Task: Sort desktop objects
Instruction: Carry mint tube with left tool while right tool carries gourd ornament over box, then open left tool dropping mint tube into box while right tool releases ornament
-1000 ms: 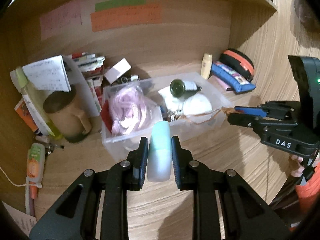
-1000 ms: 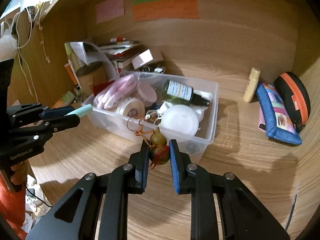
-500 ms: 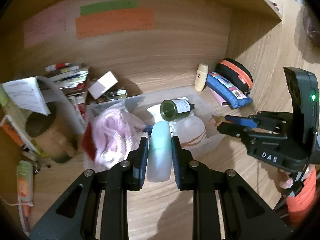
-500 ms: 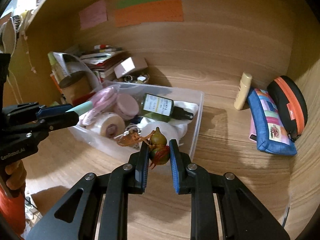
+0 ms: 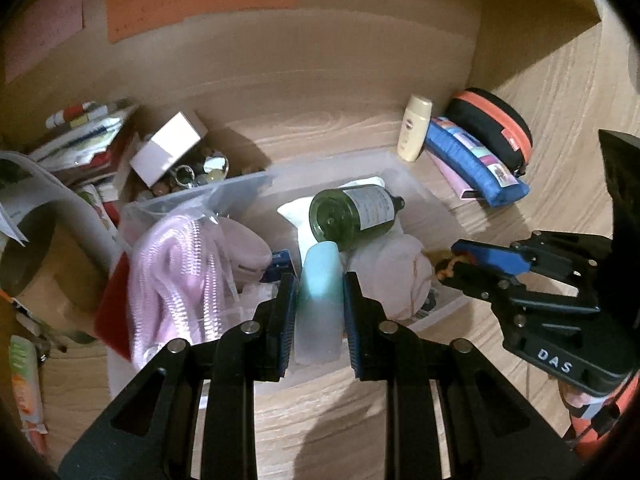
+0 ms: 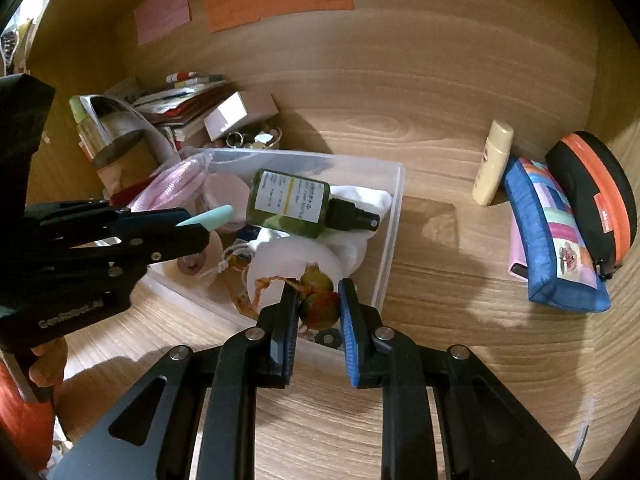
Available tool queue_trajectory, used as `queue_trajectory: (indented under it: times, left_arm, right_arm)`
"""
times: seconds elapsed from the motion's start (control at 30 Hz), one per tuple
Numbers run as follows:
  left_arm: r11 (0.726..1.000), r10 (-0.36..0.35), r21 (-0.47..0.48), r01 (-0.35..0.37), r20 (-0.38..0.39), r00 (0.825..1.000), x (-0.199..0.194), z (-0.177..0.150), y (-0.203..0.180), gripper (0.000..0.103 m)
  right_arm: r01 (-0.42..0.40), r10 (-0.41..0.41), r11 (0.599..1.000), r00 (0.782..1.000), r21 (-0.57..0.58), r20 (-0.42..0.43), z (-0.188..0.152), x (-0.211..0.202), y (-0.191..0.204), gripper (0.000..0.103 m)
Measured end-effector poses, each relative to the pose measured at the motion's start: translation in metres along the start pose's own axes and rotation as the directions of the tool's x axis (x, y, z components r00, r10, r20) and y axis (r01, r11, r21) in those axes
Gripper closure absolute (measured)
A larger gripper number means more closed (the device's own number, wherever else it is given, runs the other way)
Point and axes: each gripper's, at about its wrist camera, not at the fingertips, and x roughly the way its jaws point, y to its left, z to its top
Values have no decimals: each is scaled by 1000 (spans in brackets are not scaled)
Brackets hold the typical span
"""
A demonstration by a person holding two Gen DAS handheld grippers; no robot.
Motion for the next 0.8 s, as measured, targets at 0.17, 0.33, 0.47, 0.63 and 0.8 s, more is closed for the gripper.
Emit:
queue_trajectory:
  times: [0.17,0.33,0.47,0.63,0.8]
  left_arm:
    - [1000,-20,-6,20,-31,999,9,0,0,81]
    - [1000,-28,-16,27,-34,999,5,0,1,80]
    - [1000,-26,-16,26,-21,999,-5,-2,2,80]
    - [999,-18,-27,18,-2,1000,-19,-5,5,76]
    - [999,-3,-49,5,32,999,-34,-12,12,58]
  right_arm:
    - [-4,4,1000,1000,-9,-1,-1,-4,1,85]
    - [15,-15,1000,1000,-7,-4,-2,-8,1,80]
    - [14,-14,1000,1000,-4,-2,-3,-15,2,77]
    - [47,-47,999,999,-25,13,-6,-26,9,69]
    - [63,-61,997,997,-38,44,-9,-42,16,64]
